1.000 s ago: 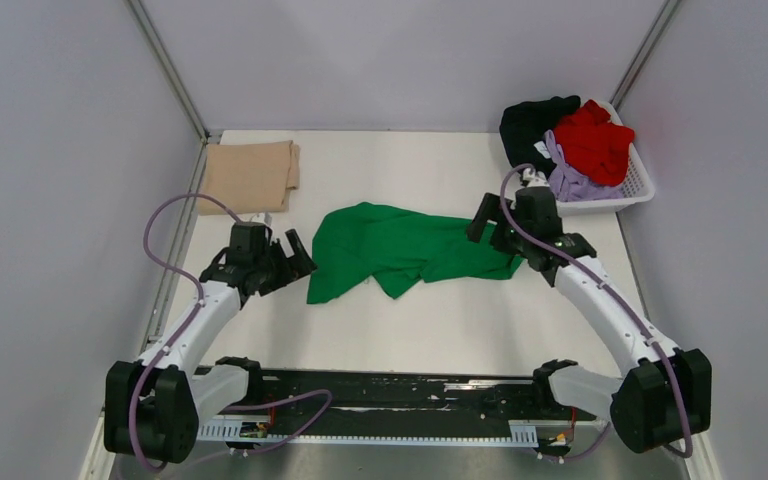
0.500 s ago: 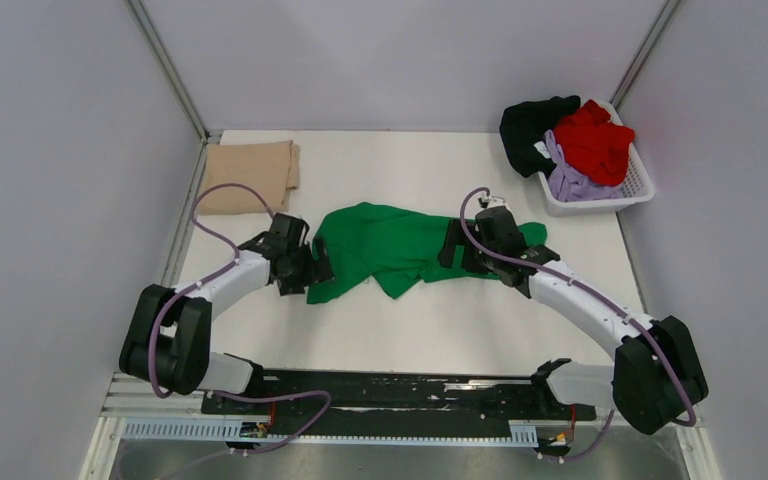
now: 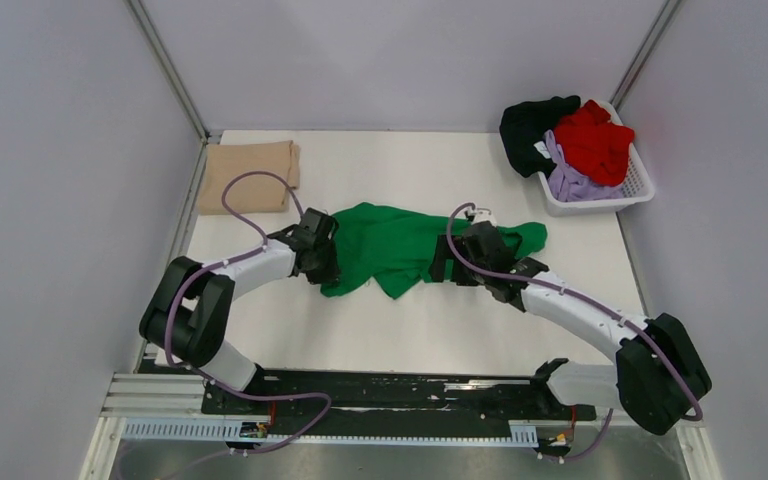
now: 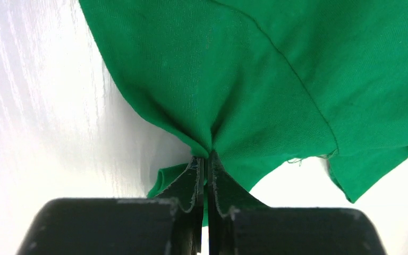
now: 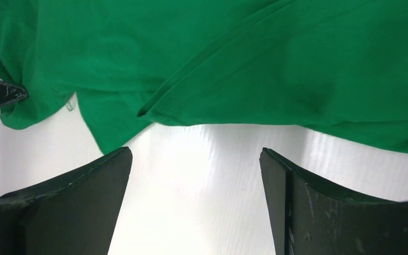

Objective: Fold and stack the t-shirts
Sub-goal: Flatten out the tshirt

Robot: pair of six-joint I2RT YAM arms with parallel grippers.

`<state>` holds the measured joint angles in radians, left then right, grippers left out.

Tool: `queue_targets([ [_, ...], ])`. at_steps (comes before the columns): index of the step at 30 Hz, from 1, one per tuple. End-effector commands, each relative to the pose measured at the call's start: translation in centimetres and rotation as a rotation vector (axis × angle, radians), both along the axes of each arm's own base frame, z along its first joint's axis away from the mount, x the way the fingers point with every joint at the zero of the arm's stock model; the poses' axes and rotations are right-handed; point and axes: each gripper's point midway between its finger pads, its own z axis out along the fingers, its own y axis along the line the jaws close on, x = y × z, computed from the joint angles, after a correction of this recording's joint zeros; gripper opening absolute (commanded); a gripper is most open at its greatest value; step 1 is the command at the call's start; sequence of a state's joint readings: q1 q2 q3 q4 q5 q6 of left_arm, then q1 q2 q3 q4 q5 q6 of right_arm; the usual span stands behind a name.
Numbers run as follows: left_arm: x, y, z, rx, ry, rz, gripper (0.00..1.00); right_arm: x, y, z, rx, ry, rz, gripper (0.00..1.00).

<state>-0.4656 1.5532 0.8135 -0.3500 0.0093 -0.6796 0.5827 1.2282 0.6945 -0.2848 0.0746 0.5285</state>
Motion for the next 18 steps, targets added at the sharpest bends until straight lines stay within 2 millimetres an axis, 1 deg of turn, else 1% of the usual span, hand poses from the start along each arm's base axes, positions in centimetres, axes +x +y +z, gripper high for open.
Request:
queue_targets([
  [1,-3.2,2.2,-0.8,0.103,0.075,0.028,0.0,0.4,3.3,0.9,0.004,-0.053,-0.012,0.87],
  [2,-3.3,2.3,-0.6,0.1,0.07,0.031,0.0,0.3,4.1,0.9,-0.015,-0.064,-0.015,0.85],
  [3,-3.4,2.3,0.2,0.084,0.048,0.033,0.0,0.4,4.6,0.6,-0.033,-0.066,-0.027,0.82],
  [4,-3.6,2.3,0.3,0.08,0.045,0.035,0.0,0.4,5.1,0.3,-0.05,-0.061,-0.035,0.78],
  [7,-4.0,2.2,1.5,0.043,0.013,0.036,0.0,0.7,6.6,-0.7,-0.075,-0.048,-0.049,0.69],
  [9,-4.2,2.1,2.1,0.02,-0.005,0.035,0.0,1.2,7.2,-1.8,-0.111,-0.035,-0.053,0.61],
  [11,-4.4,1.9,2.6,-0.002,-0.021,0.031,0.0,1.5,7.3,-3.0,-0.139,-0.013,-0.073,0.58],
  [14,-4.8,1.9,2.9,-0.022,-0.03,0.033,0.0,1.5,6.9,-4.2,-0.168,0.024,-0.112,0.49],
  [16,-5.1,2.0,2.9,-0.026,-0.033,0.034,0.0,1.3,6.3,-4.5,-0.182,0.033,-0.143,0.41],
  [18,-5.2,2.2,3.0,-0.023,-0.039,0.039,0.0,1.0,5.7,-4.4,-0.189,0.036,-0.162,0.31],
])
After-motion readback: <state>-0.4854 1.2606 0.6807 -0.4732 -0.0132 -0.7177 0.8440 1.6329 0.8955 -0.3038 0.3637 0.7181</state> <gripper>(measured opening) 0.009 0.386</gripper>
